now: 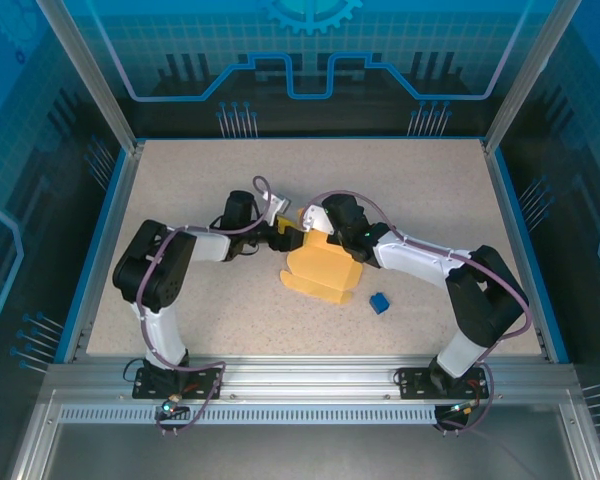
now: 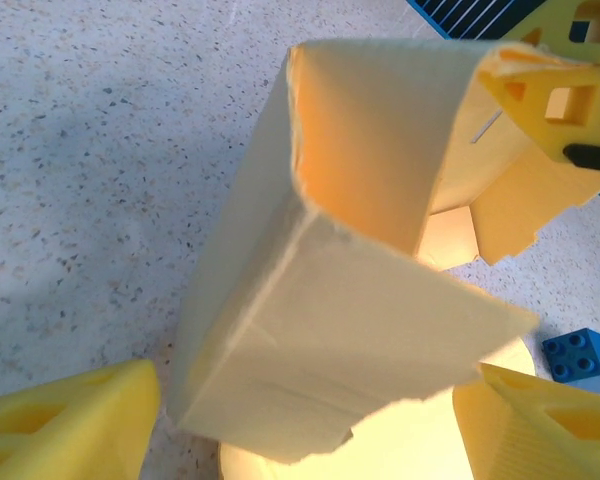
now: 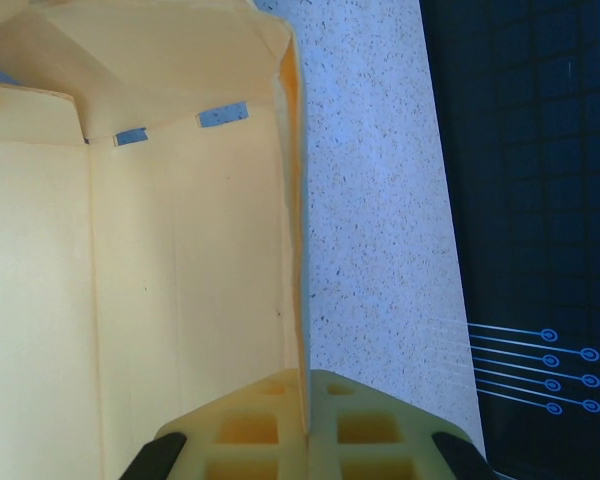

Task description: Fold the paper box

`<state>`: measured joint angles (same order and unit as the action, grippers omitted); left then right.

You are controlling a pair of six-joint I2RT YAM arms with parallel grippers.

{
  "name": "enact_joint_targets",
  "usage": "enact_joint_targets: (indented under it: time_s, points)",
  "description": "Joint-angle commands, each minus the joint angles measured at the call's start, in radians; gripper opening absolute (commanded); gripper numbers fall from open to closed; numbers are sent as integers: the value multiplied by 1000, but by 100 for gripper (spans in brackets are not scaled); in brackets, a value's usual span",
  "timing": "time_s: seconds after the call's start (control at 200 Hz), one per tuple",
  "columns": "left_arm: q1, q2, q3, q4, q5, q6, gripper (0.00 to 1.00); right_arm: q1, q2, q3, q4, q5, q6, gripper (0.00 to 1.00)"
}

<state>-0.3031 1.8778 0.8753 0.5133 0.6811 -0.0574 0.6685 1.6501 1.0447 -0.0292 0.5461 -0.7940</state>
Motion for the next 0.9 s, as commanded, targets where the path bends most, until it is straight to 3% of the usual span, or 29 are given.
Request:
enact_joint_targets:
  time_s: [0.0, 0.15, 0.37, 0.505, 0.895]
  points:
    - [26, -67, -47, 101, 46, -41, 83, 10, 0, -4, 12, 11, -9, 0]
    - [48, -112, -101, 173, 41, -89, 85, 8, 2, -2, 8, 14, -4, 0]
    - [78, -80, -100, 143, -66, -111, 75, 9, 0, 3, 3, 11, -1, 0]
    - [67, -27, -74, 142, -24, -105, 69, 6, 2, 6, 0, 10, 2, 0]
    - [22, 39, -21, 162, 23, -54, 69, 6, 15, 9, -9, 12, 6, 0]
